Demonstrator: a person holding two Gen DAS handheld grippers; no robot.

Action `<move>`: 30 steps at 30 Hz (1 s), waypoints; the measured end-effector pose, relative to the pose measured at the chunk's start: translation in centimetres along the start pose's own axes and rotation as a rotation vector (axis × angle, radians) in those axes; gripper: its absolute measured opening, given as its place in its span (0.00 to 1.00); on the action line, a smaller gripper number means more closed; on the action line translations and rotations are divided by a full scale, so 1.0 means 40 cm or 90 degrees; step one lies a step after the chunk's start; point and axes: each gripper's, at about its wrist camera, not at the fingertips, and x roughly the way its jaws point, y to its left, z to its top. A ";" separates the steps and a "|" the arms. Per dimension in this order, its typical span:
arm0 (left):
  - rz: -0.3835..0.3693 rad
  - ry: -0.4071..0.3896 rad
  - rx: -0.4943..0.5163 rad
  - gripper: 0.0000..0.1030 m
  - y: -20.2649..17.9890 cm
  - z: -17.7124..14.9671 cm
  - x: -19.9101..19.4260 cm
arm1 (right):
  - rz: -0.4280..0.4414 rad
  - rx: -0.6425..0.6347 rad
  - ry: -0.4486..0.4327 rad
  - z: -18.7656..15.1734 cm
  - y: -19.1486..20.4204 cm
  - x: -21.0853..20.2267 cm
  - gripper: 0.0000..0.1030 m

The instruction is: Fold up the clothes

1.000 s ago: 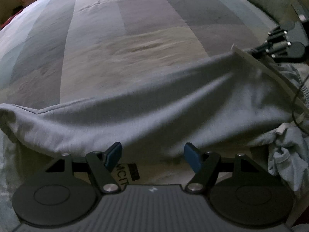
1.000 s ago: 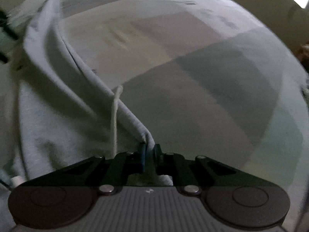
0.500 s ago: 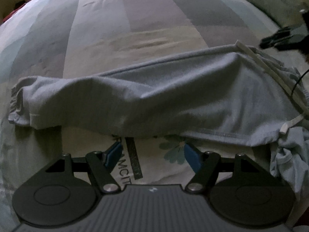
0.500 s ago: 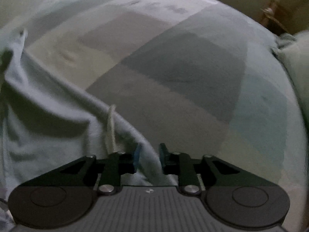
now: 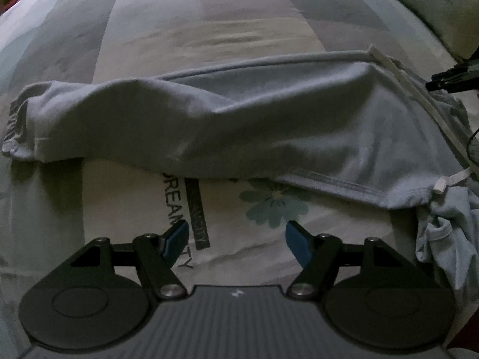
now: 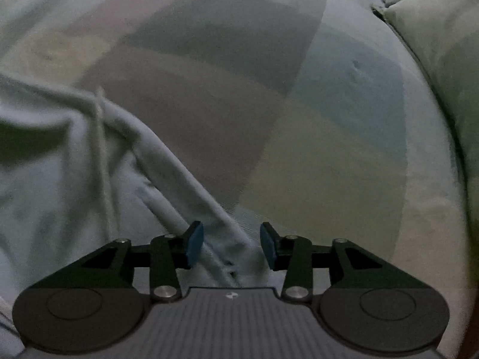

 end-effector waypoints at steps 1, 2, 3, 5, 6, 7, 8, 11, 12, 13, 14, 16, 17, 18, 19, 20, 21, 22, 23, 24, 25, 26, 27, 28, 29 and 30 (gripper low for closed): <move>0.006 -0.001 -0.007 0.70 0.006 -0.003 0.001 | 0.009 0.006 -0.010 -0.003 0.008 -0.016 0.46; 0.013 -0.001 -0.015 0.70 0.013 -0.006 0.003 | 0.016 0.004 -0.016 -0.004 0.019 -0.029 0.47; 0.017 -0.002 -0.028 0.70 0.022 -0.011 0.006 | 0.022 0.000 -0.020 -0.005 0.032 -0.042 0.47; 0.019 -0.007 -0.057 0.70 0.043 -0.022 0.017 | 0.037 -0.014 -0.026 -0.003 0.066 -0.063 0.47; 0.016 -0.015 -0.068 0.70 0.054 -0.029 0.022 | 0.044 -0.022 -0.029 -0.002 0.083 -0.073 0.47; 0.013 -0.023 -0.078 0.70 0.064 -0.037 0.027 | 0.051 -0.029 -0.029 0.002 0.103 -0.084 0.48; 0.010 -0.033 -0.088 0.70 0.076 -0.044 0.033 | 0.057 -0.037 -0.031 0.010 0.126 -0.091 0.48; -0.002 -0.055 -0.129 0.70 0.127 -0.065 0.062 | 0.083 -0.056 -0.039 0.028 0.203 -0.117 0.53; -0.007 -0.062 -0.143 0.70 0.145 -0.073 0.072 | 0.093 -0.056 -0.044 0.034 0.235 -0.129 0.56; -0.018 -0.069 -0.162 0.70 0.169 -0.081 0.082 | 0.106 -0.054 -0.047 0.042 0.267 -0.138 0.57; -0.042 -0.081 -0.182 0.70 0.196 -0.091 0.089 | 0.121 -0.051 -0.049 0.049 0.298 -0.148 0.58; -0.092 -0.105 -0.208 0.74 0.239 -0.101 0.083 | 0.143 -0.050 -0.052 0.064 0.367 -0.152 0.60; -0.111 -0.112 -0.222 0.74 0.262 -0.103 0.079 | 0.152 -0.053 -0.055 0.070 0.407 -0.156 0.60; -0.122 -0.114 -0.237 0.74 0.287 -0.104 0.075 | 0.161 -0.056 -0.058 0.076 0.449 -0.160 0.60; -0.132 -0.117 -0.252 0.74 0.313 -0.105 0.071 | 0.173 -0.055 -0.059 0.083 0.486 -0.159 0.60; -0.141 -0.121 -0.268 0.74 0.343 -0.107 0.070 | 0.186 -0.053 -0.060 0.090 0.522 -0.157 0.60; -0.154 -0.127 -0.286 0.74 0.375 -0.109 0.071 | 0.197 -0.046 -0.061 0.098 0.557 -0.151 0.61; -0.176 -0.134 -0.310 0.74 0.414 -0.112 0.078 | 0.207 -0.037 -0.062 0.107 0.592 -0.144 0.61; -0.202 -0.142 -0.338 0.74 0.452 -0.115 0.084 | 0.218 -0.029 -0.063 0.115 0.626 -0.137 0.61; -0.228 -0.150 -0.367 0.74 0.482 -0.116 0.087 | 0.225 -0.023 -0.062 0.123 0.652 -0.131 0.61; -0.240 -0.160 -0.386 0.73 0.505 -0.114 0.087 | 0.232 -0.019 -0.062 0.131 0.674 -0.125 0.61; -0.240 -0.174 -0.396 0.72 0.526 -0.107 0.086 | 0.239 -0.015 -0.061 0.139 0.696 -0.119 0.61; -0.239 -0.188 -0.404 0.72 0.541 -0.103 0.089 | 0.246 -0.011 -0.060 0.147 0.718 -0.113 0.61; -0.247 -0.201 -0.422 0.72 0.558 -0.101 0.097 | 0.253 -0.007 -0.059 0.155 0.740 -0.107 0.61; -0.255 -0.215 -0.439 0.72 0.574 -0.099 0.104 | 0.259 -0.002 -0.059 0.163 0.762 -0.101 0.61; -0.265 -0.227 -0.458 0.72 0.590 -0.098 0.115 | 0.266 0.002 -0.058 0.171 0.784 -0.095 0.61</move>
